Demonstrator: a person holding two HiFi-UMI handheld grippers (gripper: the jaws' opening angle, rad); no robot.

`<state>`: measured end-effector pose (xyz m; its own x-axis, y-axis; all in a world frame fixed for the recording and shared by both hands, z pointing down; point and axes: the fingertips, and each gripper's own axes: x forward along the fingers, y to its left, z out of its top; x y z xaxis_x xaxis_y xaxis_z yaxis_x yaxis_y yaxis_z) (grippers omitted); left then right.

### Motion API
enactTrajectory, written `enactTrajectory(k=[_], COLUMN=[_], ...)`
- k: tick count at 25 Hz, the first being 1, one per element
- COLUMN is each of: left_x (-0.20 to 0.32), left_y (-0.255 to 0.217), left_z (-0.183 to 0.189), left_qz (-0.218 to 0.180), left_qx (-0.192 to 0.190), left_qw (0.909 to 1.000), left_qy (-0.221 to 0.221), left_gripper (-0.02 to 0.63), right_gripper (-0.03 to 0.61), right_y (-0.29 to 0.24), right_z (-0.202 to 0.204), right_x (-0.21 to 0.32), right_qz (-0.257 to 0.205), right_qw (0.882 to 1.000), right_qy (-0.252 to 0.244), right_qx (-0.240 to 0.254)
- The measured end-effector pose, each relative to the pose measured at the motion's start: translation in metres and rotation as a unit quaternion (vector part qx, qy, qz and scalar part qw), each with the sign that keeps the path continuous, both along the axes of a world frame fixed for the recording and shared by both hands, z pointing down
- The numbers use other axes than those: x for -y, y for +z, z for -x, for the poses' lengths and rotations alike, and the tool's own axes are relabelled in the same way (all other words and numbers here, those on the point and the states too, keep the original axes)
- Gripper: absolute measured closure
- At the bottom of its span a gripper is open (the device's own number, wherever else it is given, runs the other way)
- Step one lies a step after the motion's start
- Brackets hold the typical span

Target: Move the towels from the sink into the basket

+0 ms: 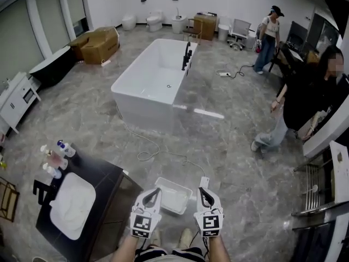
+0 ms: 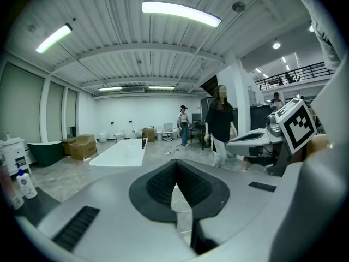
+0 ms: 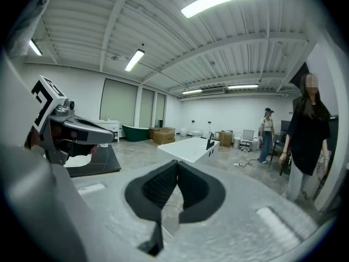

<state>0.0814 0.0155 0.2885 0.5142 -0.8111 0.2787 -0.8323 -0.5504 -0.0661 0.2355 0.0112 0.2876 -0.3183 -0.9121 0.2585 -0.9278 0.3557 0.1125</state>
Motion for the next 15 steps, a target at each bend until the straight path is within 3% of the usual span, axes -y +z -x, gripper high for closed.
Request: enactTrajectory(k=[15], left_x=[-0.015], left_y=[-0.015], left_z=[0.001], left_qz=[-0.012], left_qx=[-0.01], left_qw=[0.9997], left_qy=[-0.017], left_gripper=[0.604], right_gripper=[0.577], right_y=[-0.024], right_z=[-0.002], right_x=[-0.013], right_qz=[-0.025], right_qw=[1.0], right_qy=[-0.013], right_qx=[-0.004])
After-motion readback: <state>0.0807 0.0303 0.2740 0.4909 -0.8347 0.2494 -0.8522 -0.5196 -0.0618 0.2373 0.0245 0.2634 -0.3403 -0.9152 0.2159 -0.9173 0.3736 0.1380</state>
